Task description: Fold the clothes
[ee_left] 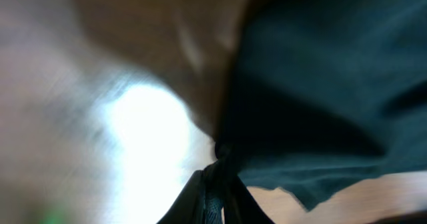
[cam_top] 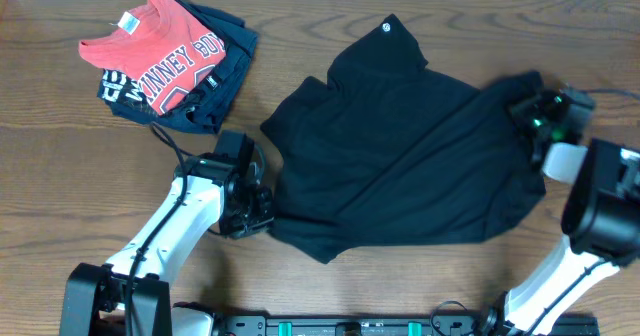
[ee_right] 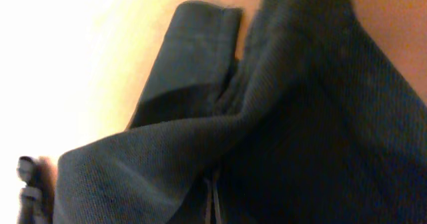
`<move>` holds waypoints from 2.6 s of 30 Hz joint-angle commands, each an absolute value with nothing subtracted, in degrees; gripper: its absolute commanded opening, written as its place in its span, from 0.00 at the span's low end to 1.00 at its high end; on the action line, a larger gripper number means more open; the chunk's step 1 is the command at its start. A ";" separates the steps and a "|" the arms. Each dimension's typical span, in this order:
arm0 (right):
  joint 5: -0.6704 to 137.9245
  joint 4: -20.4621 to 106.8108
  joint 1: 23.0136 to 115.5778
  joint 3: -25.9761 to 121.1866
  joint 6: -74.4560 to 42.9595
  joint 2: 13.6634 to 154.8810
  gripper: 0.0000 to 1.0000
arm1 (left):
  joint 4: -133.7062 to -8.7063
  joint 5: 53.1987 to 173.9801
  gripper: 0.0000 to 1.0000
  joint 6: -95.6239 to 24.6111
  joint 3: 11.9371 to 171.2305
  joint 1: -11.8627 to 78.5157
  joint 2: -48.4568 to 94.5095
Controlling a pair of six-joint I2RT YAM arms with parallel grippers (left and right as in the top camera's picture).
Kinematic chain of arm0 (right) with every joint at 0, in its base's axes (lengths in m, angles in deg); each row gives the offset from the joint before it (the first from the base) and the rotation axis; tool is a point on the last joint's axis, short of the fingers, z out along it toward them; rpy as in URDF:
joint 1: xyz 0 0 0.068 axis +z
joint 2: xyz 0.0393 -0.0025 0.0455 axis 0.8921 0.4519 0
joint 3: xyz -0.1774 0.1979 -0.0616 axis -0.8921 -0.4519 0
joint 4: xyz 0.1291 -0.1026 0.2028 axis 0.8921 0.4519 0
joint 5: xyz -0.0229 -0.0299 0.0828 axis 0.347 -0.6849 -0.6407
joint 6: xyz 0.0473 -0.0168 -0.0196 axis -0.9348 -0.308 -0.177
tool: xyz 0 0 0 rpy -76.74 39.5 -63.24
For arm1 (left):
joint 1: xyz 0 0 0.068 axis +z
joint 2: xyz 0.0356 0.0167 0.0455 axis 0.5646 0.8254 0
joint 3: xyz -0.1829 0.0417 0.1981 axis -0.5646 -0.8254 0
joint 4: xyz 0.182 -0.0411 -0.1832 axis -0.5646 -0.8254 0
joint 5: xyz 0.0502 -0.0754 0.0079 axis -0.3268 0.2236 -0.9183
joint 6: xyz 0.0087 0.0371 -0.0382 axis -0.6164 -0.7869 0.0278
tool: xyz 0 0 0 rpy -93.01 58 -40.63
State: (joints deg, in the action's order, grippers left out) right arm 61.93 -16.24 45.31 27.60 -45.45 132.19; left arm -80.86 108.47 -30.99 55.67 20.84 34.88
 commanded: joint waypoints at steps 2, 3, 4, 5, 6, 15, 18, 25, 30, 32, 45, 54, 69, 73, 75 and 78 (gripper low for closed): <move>60.73 -14.52 50.12 34.55 -45.15 135.73 0.02 | -77.29 112.76 0.11 -30.29 55.72 21.12 34.47; 60.16 -13.95 50.42 35.88 -43.70 135.32 0.04 | -76.92 112.74 0.12 -30.32 55.72 21.12 34.47; 58.80 -12.94 50.42 37.39 -41.98 134.60 0.07 | -76.90 112.72 0.12 -30.32 55.72 21.12 34.47; 57.64 -11.78 50.20 38.31 -41.12 133.75 0.08 | -76.97 112.72 0.12 -30.34 55.72 21.14 34.47; 56.59 -10.23 49.74 39.07 -40.56 132.74 0.11 | -77.01 112.72 0.12 -30.34 55.72 21.12 34.47; 48.16 20.61 39.71 40.45 -28.67 113.40 0.30 | -78.12 112.74 0.13 -30.93 55.72 21.12 34.47; 49.99 38.07 35.65 40.45 -25.04 106.01 0.41 | -78.93 112.74 0.14 -31.23 55.72 21.12 34.47; 62.04 68.19 34.73 37.78 -18.85 101.68 0.46 | -79.35 112.74 0.17 -31.23 55.72 21.12 34.47; 63.11 63.16 35.43 28.38 -17.78 101.68 0.47 | -79.30 112.74 0.17 -31.23 55.72 21.12 34.47; 62.65 58.90 35.34 25.28 -19.79 101.68 0.45 | -79.28 112.72 0.17 -31.23 55.72 21.12 34.47; 53.34 39.32 35.19 13.30 -23.49 101.62 0.01 | -79.59 112.74 0.17 -31.23 55.72 21.12 34.47; 62.39 54.57 26.53 25.08 -21.50 91.82 0.01 | -81.40 112.74 0.17 -31.26 55.72 21.12 34.47; 79.09 68.43 18.51 30.35 -23.09 84.63 0.01 | -87.57 112.74 0.17 -34.88 55.72 21.12 34.47; 83.09 67.21 18.45 29.85 -26.72 84.63 0.21 | -87.54 112.80 0.22 -35.12 55.87 21.12 34.47; 83.15 65.48 18.12 29.85 -27.59 84.63 0.39 | -87.61 114.73 0.26 -39.08 56.53 21.12 34.47; 80.83 63.75 17.96 29.87 -27.79 84.63 0.51 | -87.92 116.04 0.31 -42.16 57.71 21.12 34.47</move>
